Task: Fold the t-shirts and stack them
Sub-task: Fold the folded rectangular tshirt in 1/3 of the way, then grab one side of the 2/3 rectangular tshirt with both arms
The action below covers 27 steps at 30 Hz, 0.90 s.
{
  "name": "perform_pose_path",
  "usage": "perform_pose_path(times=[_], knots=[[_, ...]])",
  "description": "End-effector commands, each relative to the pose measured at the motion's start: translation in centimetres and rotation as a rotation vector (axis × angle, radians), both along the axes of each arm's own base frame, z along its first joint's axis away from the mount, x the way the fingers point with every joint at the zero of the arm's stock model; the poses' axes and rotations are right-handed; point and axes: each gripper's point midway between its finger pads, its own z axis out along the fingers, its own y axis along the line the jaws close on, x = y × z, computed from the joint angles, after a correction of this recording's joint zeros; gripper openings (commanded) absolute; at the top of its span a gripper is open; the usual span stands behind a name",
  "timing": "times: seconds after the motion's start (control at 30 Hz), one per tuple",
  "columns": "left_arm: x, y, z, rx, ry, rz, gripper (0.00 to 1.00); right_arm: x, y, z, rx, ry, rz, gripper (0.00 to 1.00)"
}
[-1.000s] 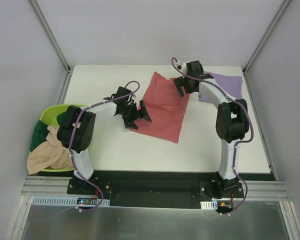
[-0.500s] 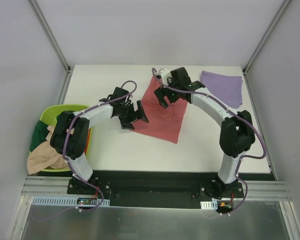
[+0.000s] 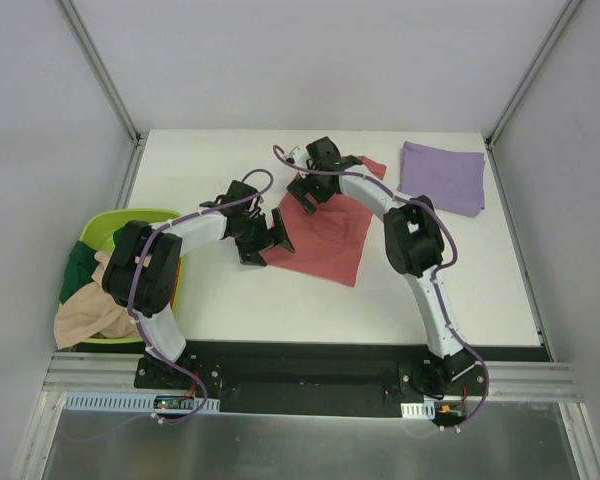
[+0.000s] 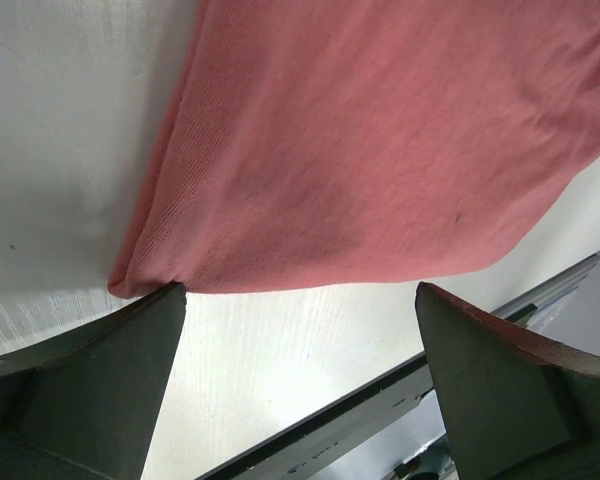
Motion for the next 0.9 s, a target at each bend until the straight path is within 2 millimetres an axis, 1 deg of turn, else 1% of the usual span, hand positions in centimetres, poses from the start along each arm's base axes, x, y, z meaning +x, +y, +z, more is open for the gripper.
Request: perform_pose_path(times=[0.0,0.07,0.1,0.17,0.2,0.23,0.27,0.33,0.4,0.47,0.5,0.53,0.57,0.63,0.67,0.7,0.73,0.77,0.8,0.83,0.87], knots=[[-1.1,1.4,-2.1,0.058,0.042,0.000,0.99,6.1,-2.9,3.4,0.015,-0.131,-0.203,0.96],[-1.3,1.5,-2.3,0.064,0.046,0.002,0.99,7.3,-3.7,4.3,0.053,-0.142,-0.271,0.96],[-1.3,1.5,-2.3,0.065,0.044,0.003,0.99,7.5,-4.0,4.7,0.062,-0.145,-0.280,0.96],[-1.1,1.4,-1.9,0.061,0.033,0.003,0.99,7.5,-4.5,6.0,0.072,-0.168,-0.286,0.96],[-0.9,1.3,-1.6,0.055,0.026,0.002,0.99,7.4,-4.7,7.1,0.080,-0.185,-0.289,0.96],[-0.6,1.2,-1.1,0.048,0.012,0.002,0.99,7.0,-4.9,7.6,0.084,-0.192,-0.291,0.96],[-0.4,1.1,-0.6,0.041,-0.005,-0.001,0.99,6.5,-5.1,9.8,0.106,-0.223,-0.289,0.96],[0.1,0.8,0.8,0.022,-0.042,-0.006,0.99,5.0,-5.3,12.1,0.154,-0.243,-0.282,0.96],[0.5,0.9,2.0,0.024,-0.082,-0.004,0.99,3.3,-6.0,14.3,0.204,-0.276,-0.301,0.96],[0.8,1.3,3.1,0.037,-0.125,0.003,0.99,1.5,-7.1,16.1,0.233,-0.298,-0.319,0.96],[0.9,1.6,3.6,0.047,-0.143,0.012,0.99,0.6,-7.5,16.6,0.244,-0.295,-0.320,0.96],[1.1,2.0,4.0,0.058,-0.156,0.025,0.99,-0.8,-7.9,16.8,0.250,-0.276,-0.310,0.96],[1.4,2.5,4.1,0.071,-0.158,0.050,0.99,-2.6,-7.8,16.7,0.268,-0.234,-0.283,0.96],[1.9,3.2,4.2,0.077,-0.145,0.087,0.99,-6.7,-7.6,14.9,0.283,-0.131,-0.217,0.96],[2.3,3.5,4.0,0.084,-0.135,0.105,0.99,-8.5,-7.6,13.7,0.278,-0.093,-0.199,0.96],[2.8,3.9,3.6,0.094,-0.123,0.122,0.97,-10.2,-7.7,13.1,0.266,-0.081,-0.183,0.96],[3.3,4.0,3.5,0.095,-0.113,0.132,0.95,-12.0,-7.7,11.9,0.237,-0.068,-0.166,0.96],[3.8,4.0,3.2,0.093,-0.095,0.136,0.91,-13.3,-7.8,11.0,0.203,-0.066,-0.160,0.96],[4.3,4.1,2.8,0.100,-0.078,0.145,0.90,-15.3,-7.2,9.9,0.178,-0.050,-0.125,0.96],[5.0,4.2,2.5,0.109,-0.072,0.155,0.89,-16.6,-7.0,8.9,0.163,-0.030,-0.105,0.96],[5.4,4.3,1.9,0.125,-0.059,0.162,0.86,-17.9,-6.9,7.9,0.152,-0.006,-0.092,0.96]])
